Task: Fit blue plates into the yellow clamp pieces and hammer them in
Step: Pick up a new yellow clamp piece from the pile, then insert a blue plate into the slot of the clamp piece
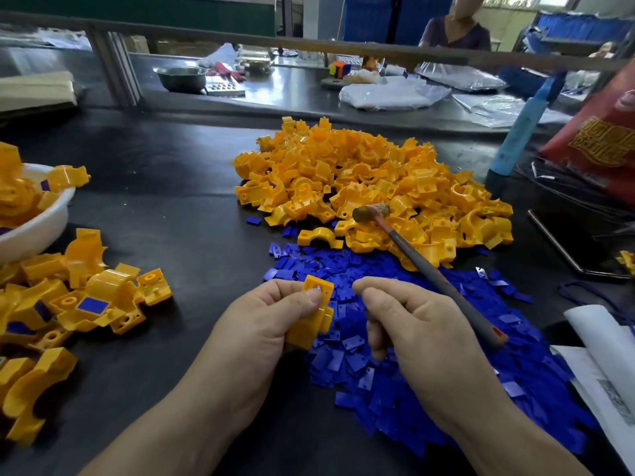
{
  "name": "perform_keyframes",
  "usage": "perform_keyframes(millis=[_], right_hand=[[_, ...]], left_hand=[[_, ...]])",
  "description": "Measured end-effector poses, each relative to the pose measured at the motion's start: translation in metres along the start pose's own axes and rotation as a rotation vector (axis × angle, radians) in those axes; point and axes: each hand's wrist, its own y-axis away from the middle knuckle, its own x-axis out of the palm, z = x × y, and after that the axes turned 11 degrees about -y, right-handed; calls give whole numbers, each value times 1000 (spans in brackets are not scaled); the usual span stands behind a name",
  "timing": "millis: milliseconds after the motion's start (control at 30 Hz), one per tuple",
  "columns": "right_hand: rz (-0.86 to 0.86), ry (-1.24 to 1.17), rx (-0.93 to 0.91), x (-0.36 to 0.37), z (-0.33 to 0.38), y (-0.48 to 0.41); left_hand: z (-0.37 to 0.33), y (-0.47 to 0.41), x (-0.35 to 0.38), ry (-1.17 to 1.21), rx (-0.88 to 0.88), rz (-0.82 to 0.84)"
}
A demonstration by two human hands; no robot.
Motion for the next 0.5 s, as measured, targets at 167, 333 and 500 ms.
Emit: perform_keyframes(millis=[167, 333, 500], right_hand=[[12, -226, -50, 7, 1, 1], [-4, -34, -126, 9, 1, 5], [-15, 233, -273, 8, 3, 8]], left_hand=[[4, 0, 4, -10, 54, -18], [3, 4, 4, -16, 92, 31], [-1, 7, 6, -35, 136, 64]])
